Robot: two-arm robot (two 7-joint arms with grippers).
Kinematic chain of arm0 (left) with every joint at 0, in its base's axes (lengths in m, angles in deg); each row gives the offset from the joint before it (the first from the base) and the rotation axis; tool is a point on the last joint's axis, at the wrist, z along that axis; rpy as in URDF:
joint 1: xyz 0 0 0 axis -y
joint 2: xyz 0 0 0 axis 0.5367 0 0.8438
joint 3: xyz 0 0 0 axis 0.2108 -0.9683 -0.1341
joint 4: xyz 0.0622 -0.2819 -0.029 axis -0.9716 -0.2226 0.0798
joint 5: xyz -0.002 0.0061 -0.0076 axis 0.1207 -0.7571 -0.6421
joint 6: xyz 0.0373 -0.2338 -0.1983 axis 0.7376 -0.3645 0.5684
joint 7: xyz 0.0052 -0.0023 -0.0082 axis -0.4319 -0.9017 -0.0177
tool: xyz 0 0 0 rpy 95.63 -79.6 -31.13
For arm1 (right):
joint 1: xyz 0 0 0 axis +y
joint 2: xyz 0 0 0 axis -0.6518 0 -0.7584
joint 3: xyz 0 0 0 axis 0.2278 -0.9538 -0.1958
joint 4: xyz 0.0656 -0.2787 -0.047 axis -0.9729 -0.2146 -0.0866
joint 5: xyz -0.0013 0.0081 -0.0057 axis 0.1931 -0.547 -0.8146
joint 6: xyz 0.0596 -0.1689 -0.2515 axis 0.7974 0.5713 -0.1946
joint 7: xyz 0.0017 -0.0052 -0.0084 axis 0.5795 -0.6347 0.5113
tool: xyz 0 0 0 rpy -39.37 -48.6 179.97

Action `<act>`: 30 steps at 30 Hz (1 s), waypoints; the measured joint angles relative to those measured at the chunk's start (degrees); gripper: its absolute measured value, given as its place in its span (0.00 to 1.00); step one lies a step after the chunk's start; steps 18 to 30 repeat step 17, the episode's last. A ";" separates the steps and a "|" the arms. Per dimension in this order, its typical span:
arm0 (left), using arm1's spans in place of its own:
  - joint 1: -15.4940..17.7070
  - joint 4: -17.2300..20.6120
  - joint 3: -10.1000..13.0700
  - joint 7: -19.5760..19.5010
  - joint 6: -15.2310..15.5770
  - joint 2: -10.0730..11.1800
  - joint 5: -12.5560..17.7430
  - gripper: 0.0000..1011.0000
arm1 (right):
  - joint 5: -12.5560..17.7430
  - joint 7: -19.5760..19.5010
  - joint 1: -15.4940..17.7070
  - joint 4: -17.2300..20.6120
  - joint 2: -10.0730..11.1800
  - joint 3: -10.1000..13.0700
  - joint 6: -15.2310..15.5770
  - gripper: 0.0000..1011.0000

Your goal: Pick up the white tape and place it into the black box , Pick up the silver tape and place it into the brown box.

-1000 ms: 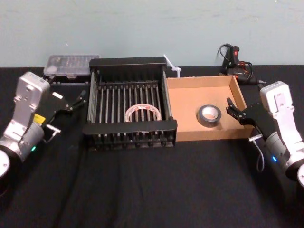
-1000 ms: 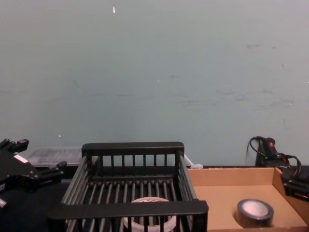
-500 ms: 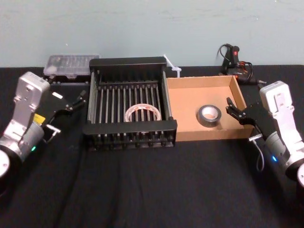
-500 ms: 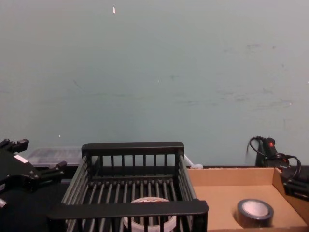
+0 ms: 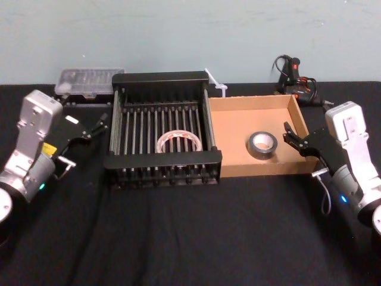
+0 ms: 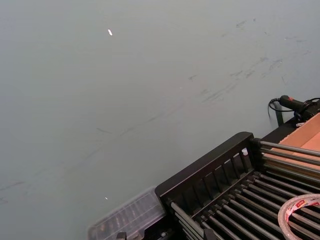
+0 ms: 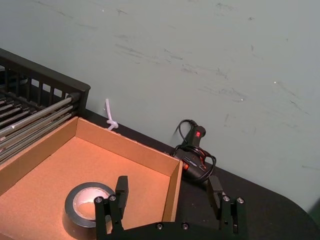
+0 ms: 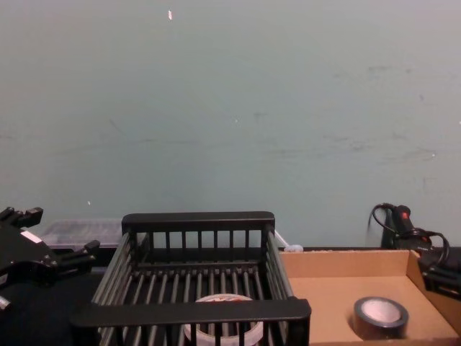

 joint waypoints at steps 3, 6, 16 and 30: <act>0.00 0.00 0.00 0.00 0.00 0.00 0.00 0.99 | 0.00 0.00 0.00 0.00 0.00 0.00 0.00 0.99; 0.00 0.00 0.00 0.00 0.00 0.00 0.00 0.99 | 0.00 0.00 0.00 0.00 0.00 0.00 0.00 0.99; 0.00 0.00 0.00 0.00 0.00 0.00 0.00 0.99 | 0.00 0.00 0.00 0.00 0.00 0.00 0.00 0.99; 0.00 0.00 0.00 0.00 0.00 0.00 0.00 0.99 | 0.00 0.00 0.00 0.00 0.00 0.00 0.00 0.99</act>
